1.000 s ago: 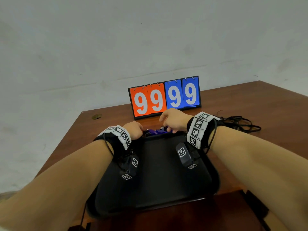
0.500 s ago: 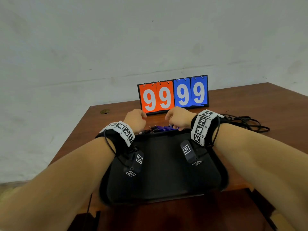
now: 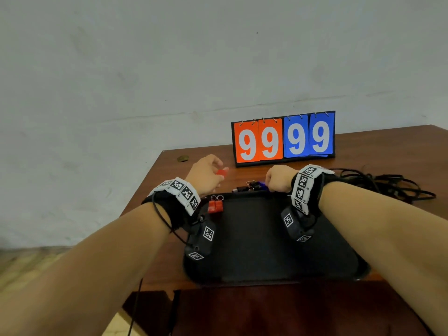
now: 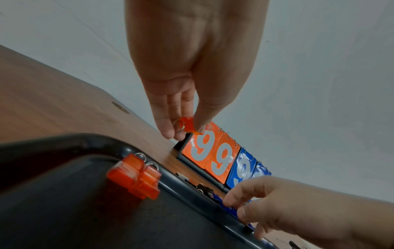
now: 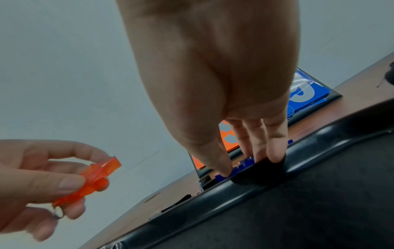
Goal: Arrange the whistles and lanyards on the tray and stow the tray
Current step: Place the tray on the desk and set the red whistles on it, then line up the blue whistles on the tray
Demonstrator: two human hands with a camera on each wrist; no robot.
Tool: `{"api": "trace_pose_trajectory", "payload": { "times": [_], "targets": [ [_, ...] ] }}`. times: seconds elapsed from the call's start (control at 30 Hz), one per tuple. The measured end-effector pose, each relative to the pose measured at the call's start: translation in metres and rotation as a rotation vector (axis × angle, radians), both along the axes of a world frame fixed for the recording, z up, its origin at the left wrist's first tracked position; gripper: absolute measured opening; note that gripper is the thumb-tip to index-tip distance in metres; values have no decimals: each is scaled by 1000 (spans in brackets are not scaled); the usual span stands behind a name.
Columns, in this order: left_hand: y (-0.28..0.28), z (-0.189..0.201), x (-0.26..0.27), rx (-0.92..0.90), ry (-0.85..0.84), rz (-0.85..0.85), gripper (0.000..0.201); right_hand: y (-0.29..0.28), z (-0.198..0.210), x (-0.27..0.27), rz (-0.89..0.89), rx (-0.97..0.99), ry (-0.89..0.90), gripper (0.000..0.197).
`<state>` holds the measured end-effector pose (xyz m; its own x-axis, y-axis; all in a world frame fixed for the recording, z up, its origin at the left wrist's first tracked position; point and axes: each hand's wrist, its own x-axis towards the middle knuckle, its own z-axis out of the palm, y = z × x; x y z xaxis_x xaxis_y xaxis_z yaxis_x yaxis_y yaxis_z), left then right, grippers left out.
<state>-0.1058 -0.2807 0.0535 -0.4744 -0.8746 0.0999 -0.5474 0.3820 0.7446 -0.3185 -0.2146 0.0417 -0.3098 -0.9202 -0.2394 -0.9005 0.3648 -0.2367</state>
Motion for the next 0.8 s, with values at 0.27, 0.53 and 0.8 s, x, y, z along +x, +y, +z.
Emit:
{"api": "trace_pose_trajectory", "payload": {
  "times": [0.27, 0.53, 0.8],
  "targets": [
    [3, 4, 30, 37, 35, 4, 20, 1, -5, -1, -68, -2, 30, 21],
    [10, 7, 39, 63, 87, 11, 19, 9, 5, 0, -55, -49, 8, 28],
    [31, 28, 42, 52, 71, 7, 24, 30, 23, 2, -126, -422, -242, 20]
  ]
}}
